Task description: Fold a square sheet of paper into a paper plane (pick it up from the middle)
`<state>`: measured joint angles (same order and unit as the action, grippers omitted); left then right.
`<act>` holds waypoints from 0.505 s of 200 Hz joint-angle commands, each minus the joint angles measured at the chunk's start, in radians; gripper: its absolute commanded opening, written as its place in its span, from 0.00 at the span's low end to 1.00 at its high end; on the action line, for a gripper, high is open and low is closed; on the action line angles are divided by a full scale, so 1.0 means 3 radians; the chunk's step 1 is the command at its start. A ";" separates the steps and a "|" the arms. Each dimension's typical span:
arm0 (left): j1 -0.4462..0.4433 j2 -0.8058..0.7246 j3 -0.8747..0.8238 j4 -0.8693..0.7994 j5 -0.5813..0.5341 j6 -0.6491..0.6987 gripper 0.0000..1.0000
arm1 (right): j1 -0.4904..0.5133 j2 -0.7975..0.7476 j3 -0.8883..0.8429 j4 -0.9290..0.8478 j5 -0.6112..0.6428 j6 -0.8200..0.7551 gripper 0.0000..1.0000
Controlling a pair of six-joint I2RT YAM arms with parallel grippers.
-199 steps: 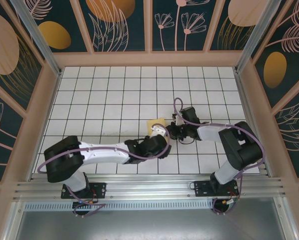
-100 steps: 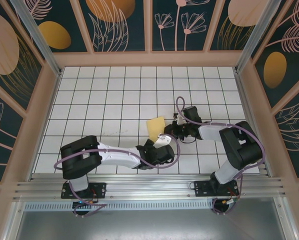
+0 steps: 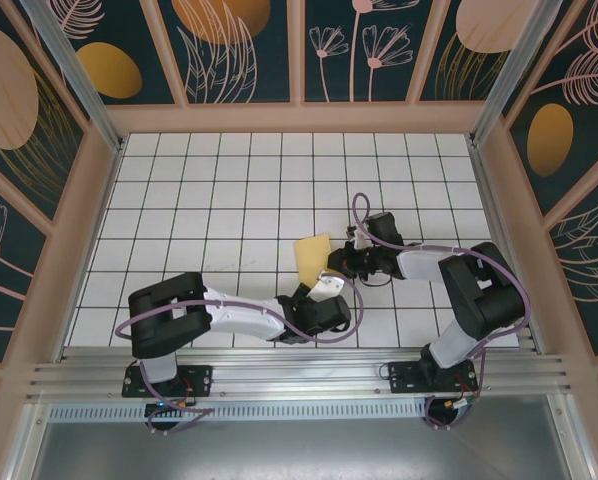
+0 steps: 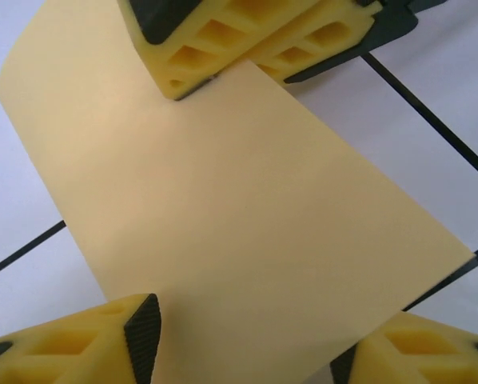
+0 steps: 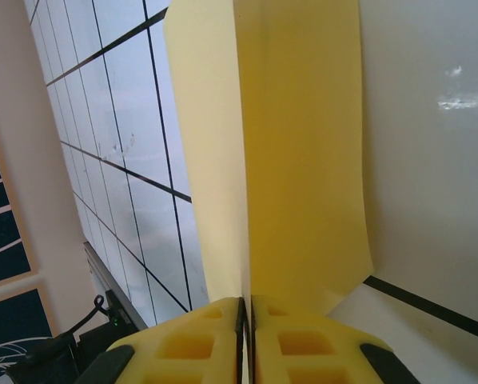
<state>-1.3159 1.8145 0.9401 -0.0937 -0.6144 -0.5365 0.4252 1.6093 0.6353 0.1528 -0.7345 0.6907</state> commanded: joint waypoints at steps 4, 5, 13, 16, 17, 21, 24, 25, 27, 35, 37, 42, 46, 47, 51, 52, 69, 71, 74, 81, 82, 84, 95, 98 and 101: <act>-0.0011 -0.0169 -0.0104 0.0089 -0.0138 -0.0083 0.51 | -0.0031 -0.0001 -0.0005 0.0048 -0.0016 0.0039 0.15; -0.0011 -0.0176 -0.0108 0.0091 -0.0137 -0.0083 0.50 | -0.0031 -0.0001 -0.0006 0.0048 -0.0013 0.0039 0.15; -0.0011 -0.0205 -0.0135 0.0116 -0.0127 -0.0083 0.47 | -0.0031 -0.0009 -0.0011 0.0043 -0.0003 0.0040 0.15; -0.0011 -0.0218 -0.0146 0.0123 -0.0125 -0.0086 0.46 | -0.0031 -0.0009 -0.0011 0.0042 0.0003 0.0033 0.15; -0.0011 -0.0224 -0.0147 0.0128 -0.0125 -0.0084 0.45 | -0.0031 -0.0010 -0.0011 0.0042 0.0004 0.0031 0.15; -0.0011 -0.0236 -0.0160 0.0138 -0.0121 -0.0083 0.44 | -0.0031 -0.0008 -0.0011 0.0036 0.0013 0.0030 0.16; -0.0011 -0.0246 -0.0171 0.0145 -0.0119 -0.0083 0.43 | -0.0031 -0.0011 -0.0011 0.0029 0.0019 0.0027 0.16; -0.0011 -0.0245 -0.0175 0.0147 -0.0117 -0.0083 0.42 | -0.0031 -0.0011 -0.0011 0.0028 0.0022 0.0028 0.16; -0.0011 -0.0251 -0.0180 0.0152 -0.0112 -0.0083 0.42 | -0.0029 -0.0012 -0.0011 0.0025 0.0027 0.0028 0.16; -0.0011 -0.0274 -0.0196 0.0163 -0.0099 -0.0082 0.41 | -0.0031 -0.0010 -0.0011 0.0009 0.0038 0.0023 0.16; -0.0011 -0.0279 -0.0196 0.0168 -0.0093 -0.0079 0.41 | -0.0034 -0.0009 -0.0011 0.0008 0.0040 0.0018 0.16; -0.0011 -0.0285 -0.0207 0.0178 -0.0080 -0.0074 0.40 | -0.0034 -0.0011 -0.0011 0.0010 0.0039 0.0019 0.16; -0.0009 -0.0290 -0.0213 0.0184 -0.0071 -0.0077 0.39 | -0.0036 -0.0012 -0.0011 0.0010 0.0040 0.0019 0.16; -0.0010 -0.0290 -0.0214 0.0184 -0.0070 -0.0078 0.39 | -0.0036 -0.0011 -0.0011 0.0009 0.0040 0.0017 0.16; -0.0010 -0.0293 -0.0214 0.0184 -0.0062 -0.0073 0.38 | -0.0035 -0.0011 -0.0014 0.0010 0.0036 0.0019 0.17; -0.0010 -0.0295 -0.0214 0.0184 -0.0060 -0.0070 0.37 | -0.0033 -0.0011 -0.0015 0.0009 0.0038 0.0019 0.17; -0.0011 -0.0301 -0.0218 0.0204 -0.0036 -0.0062 0.26 | -0.0037 -0.0016 -0.0014 -0.0012 0.0061 0.0008 0.17; -0.0011 -0.0301 -0.0221 0.0205 -0.0035 -0.0059 0.25 | -0.0035 -0.0020 -0.0017 -0.0014 0.0065 0.0006 0.17; -0.0011 -0.0305 -0.0224 0.0209 -0.0031 -0.0061 0.24 | -0.0036 -0.0017 -0.0014 -0.0018 0.0070 0.0008 0.17; -0.0011 -0.0306 -0.0221 0.0212 -0.0024 -0.0048 0.23 | -0.0037 -0.0020 -0.0016 -0.0019 0.0075 0.0007 0.18; -0.0011 -0.0309 -0.0222 0.0211 -0.0023 -0.0048 0.22 | -0.0037 -0.0020 -0.0016 -0.0021 0.0075 0.0008 0.18; -0.0011 -0.0311 -0.0224 0.0210 -0.0023 -0.0047 0.22 | -0.0039 -0.0025 -0.0019 -0.0023 0.0078 0.0006 0.18; -0.0011 -0.0314 -0.0230 0.0226 0.0012 -0.0043 0.19 | -0.0039 -0.0027 -0.0021 -0.0027 0.0086 0.0008 0.18; -0.0009 -0.0316 -0.0242 0.0236 0.0029 -0.0036 0.18 | -0.0039 -0.0027 -0.0021 -0.0024 0.0088 0.0008 0.18; -0.0011 -0.0314 -0.0253 0.0250 0.0048 -0.0027 0.18 | -0.0041 -0.0029 -0.0021 -0.0029 0.0095 0.0004 0.18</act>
<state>-1.3159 1.7481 0.8829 -0.0479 -0.6117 -0.5503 0.4240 1.6093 0.6346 0.1520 -0.7227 0.6903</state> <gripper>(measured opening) 0.196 0.177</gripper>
